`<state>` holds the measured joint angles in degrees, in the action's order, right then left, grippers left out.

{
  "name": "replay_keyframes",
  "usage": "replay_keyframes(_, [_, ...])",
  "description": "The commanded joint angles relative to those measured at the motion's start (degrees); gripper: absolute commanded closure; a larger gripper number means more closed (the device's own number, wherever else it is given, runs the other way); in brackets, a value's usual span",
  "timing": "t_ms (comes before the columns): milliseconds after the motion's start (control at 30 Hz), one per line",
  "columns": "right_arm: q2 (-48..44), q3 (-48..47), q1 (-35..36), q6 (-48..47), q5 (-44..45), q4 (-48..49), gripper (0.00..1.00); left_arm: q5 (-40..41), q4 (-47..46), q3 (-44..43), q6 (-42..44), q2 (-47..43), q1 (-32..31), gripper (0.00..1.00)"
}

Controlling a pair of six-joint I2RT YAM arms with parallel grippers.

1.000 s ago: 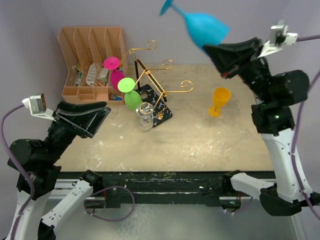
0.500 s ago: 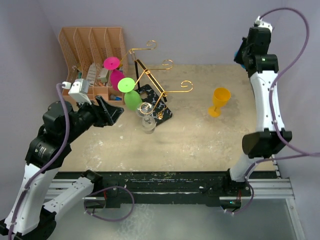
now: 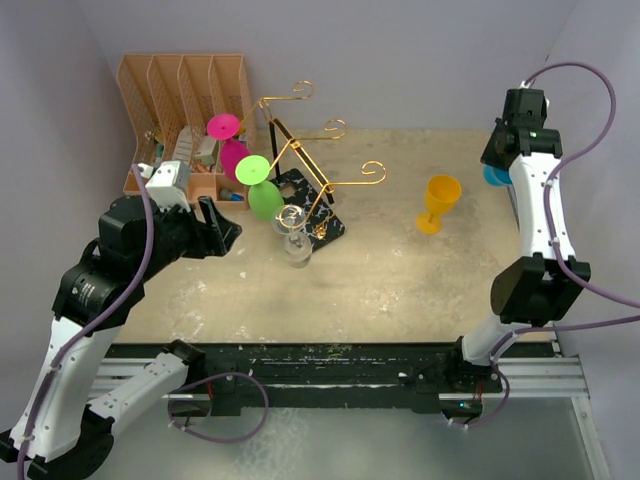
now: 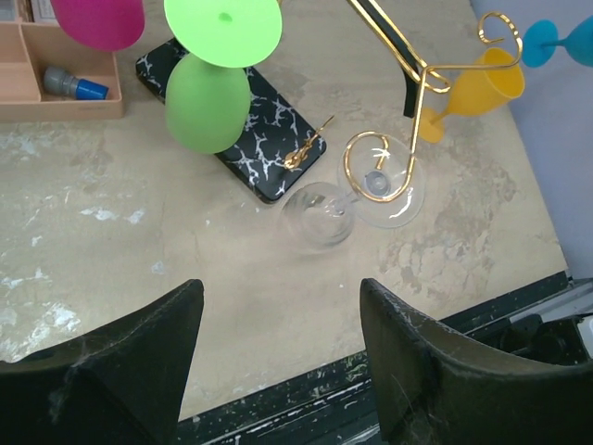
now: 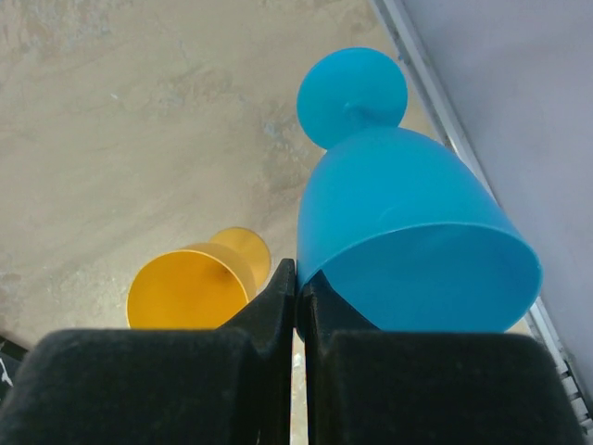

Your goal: Take the wine glass off the wine glass rack

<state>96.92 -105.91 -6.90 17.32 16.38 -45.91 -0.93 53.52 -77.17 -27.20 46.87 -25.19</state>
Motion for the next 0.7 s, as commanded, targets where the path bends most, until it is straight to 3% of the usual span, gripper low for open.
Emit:
replay_keyframes(0, [-1.45,4.72,-0.74,0.28,-2.12,3.40,1.00,2.32,1.55,-2.07,2.56,-0.03,-0.12,0.28])
replay_keyframes(667, [5.88,7.91,-0.81,1.76,-12.51,5.37,1.00,5.85,4.47,1.49,3.81,-3.95,-0.12,0.27])
